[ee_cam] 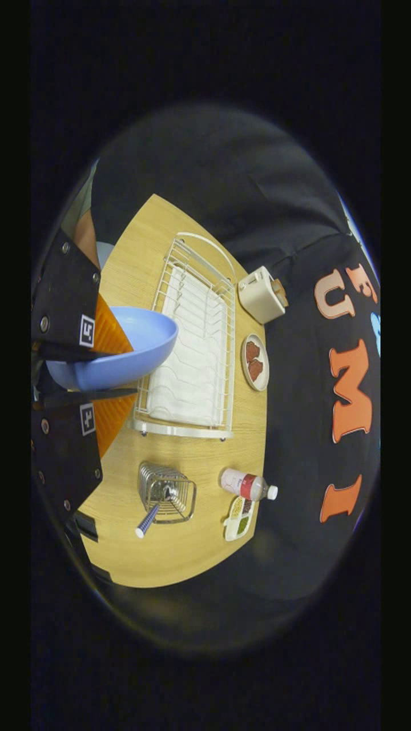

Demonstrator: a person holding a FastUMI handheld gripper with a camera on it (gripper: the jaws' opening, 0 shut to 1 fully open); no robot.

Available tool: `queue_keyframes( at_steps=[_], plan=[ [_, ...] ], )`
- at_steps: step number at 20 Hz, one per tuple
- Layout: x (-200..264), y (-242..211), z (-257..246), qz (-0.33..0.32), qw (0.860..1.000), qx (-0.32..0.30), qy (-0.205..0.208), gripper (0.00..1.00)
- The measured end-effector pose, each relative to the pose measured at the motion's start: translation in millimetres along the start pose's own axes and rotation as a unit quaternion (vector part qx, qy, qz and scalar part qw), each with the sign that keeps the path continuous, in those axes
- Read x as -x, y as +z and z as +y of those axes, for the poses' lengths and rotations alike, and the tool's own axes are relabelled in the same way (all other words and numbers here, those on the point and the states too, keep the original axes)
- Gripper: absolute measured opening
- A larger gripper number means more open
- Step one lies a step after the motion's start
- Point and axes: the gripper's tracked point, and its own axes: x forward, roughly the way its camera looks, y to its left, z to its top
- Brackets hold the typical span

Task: Take the plate from the dish rack, then take the spoon from the basket and place it into the plate.

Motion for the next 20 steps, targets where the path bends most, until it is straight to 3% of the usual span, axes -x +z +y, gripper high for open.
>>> queue_keyframes(
  at_steps=[16,20],
  plan=[
    [-51,-80,-11,-0.021,0.986,-0.145,0.078,0.21],
    [-67,-91,-19,-0.027,0.98,-0.181,0.077,0.22]
  ],
)
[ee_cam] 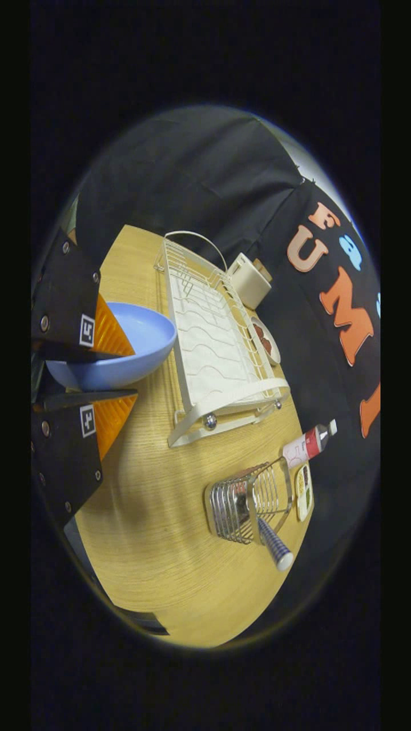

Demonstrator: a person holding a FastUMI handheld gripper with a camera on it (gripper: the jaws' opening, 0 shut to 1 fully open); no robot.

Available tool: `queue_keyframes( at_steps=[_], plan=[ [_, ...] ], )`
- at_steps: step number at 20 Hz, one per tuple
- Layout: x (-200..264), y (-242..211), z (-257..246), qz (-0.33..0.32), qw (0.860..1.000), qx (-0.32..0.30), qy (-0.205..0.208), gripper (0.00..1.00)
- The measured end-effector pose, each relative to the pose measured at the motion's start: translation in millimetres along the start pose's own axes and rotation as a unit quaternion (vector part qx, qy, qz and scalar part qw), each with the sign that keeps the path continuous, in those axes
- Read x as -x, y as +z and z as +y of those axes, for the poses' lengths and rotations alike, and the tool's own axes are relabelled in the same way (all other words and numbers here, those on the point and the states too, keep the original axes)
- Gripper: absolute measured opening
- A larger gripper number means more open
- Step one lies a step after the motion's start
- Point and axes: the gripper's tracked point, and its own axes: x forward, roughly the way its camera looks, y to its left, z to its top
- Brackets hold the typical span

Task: Take the plate from the dish rack, then take the spoon from the basket and place it into the plate.

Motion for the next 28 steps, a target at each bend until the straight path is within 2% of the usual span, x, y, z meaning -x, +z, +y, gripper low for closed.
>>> queue_keyframes(
  at_steps=[4,6,8,11,15,16,18,23,28],
  plan=[
    [-6,0,-17,-0.014,1.0,-0.001,-0.024,0.23],
    [-4,7,-11,-0.034,0.999,-0.005,-0.012,0.23],
    [-3,13,-15,-0.053,0.998,0.006,-0.018,0.23],
    [5,34,-28,-0.102,0.993,0.043,-0.047,0.35],
    [25,72,-42,-0.182,0.978,0.069,-0.078,0.58],
    [29,81,-48,-0.2,0.973,0.074,-0.091,0.65],
    [39,97,-63,-0.233,0.961,0.084,-0.122,0.73],
    [54,126,-98,-0.293,0.929,0.109,-0.196,0.79],
    [62,150,-101,-0.344,0.912,0.11,-0.191,0.79]
  ],
)
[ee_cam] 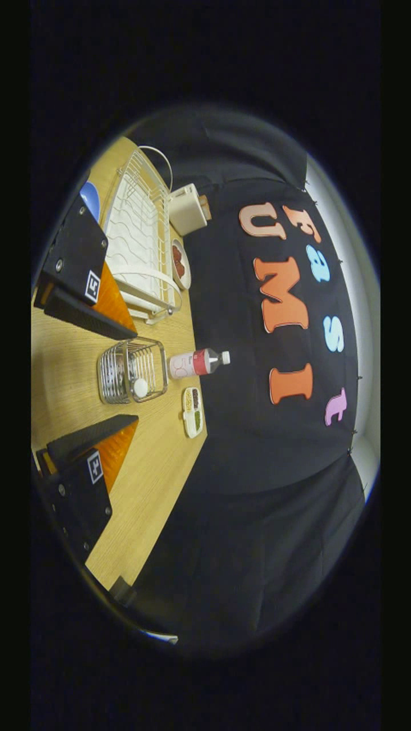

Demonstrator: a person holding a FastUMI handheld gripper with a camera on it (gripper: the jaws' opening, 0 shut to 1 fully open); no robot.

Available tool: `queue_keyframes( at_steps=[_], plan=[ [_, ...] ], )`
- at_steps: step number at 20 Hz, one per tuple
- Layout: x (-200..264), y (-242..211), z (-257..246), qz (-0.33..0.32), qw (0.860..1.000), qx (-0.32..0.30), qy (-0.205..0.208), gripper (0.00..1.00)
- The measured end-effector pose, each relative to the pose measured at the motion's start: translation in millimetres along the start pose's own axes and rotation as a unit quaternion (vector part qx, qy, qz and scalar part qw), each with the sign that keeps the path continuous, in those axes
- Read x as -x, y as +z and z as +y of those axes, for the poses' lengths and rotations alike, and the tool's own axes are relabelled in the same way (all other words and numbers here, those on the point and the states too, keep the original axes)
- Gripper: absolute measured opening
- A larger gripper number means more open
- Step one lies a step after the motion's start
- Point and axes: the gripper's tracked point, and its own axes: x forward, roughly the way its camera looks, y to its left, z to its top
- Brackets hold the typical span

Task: Take the plate from the dish rack, then take the spoon from the basket and place it into the plate.

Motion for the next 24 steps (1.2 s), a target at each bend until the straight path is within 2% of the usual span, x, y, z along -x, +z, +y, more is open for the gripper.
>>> queue_keyframes(
  at_steps=[3,5,8,10,12,15,18,24],
  plan=[
    [-11,1,-4,-0.014,1.0,0.009,-0.018,0.73],
    [-15,-2,0,-0.015,1.0,0.01,-0.016,0.64],
    [-22,4,-2,-0.048,0.998,0.025,-0.029,0.41],
    [-22,-3,-6,-0.042,0.998,0.031,-0.042,0.3],
    [-19,-1,3,-0.044,0.998,0.016,-0.03,0.17],
    [-16,7,5,-0.048,0.999,-0.013,-0.022,0.13],
    [-8,30,4,-0.071,0.996,-0.041,-0.018,0.13],
    [12,70,7,-0.114,0.992,-0.063,-0.002,0.1]
  ],
)
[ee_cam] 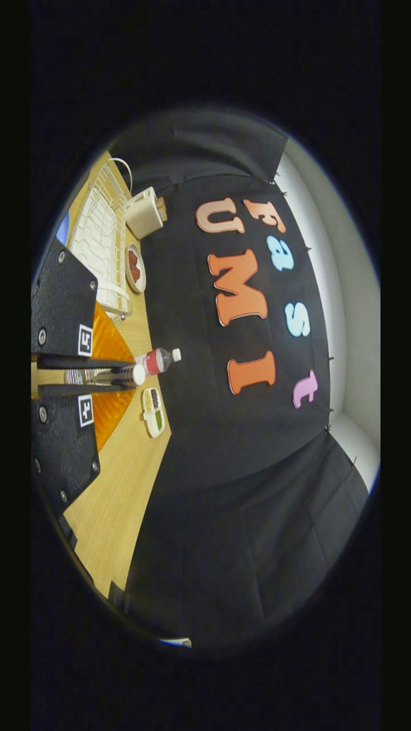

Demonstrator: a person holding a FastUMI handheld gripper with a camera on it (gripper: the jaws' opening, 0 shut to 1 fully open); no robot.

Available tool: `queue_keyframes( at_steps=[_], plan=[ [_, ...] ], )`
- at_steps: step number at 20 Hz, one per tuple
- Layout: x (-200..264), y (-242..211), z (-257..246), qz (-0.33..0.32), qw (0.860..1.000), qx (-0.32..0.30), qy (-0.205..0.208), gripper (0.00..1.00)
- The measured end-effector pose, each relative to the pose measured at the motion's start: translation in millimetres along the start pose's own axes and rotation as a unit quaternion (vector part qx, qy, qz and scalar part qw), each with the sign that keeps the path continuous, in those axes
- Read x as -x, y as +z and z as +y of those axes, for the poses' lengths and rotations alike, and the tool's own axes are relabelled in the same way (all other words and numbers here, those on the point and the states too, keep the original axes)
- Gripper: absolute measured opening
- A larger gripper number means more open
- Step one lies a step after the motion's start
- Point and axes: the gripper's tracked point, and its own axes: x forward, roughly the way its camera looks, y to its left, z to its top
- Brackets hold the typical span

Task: Take the plate from the dish rack, then take the spoon from the basket and place it into the plate.

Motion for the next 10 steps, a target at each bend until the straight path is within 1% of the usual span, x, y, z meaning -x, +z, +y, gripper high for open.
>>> queue_keyframes(
  at_steps=[3,5,7,10],
  plan=[
    [10,19,11,-0.013,0.999,-0.02,0.021,0.09],
    [18,29,19,-0.019,0.999,-0.023,0.035,0.09],
    [29,35,27,-0.02,0.999,-0.01,0.047,0.09],
    [49,40,53,-0.018,0.996,0.018,0.09,0.09]
  ],
)
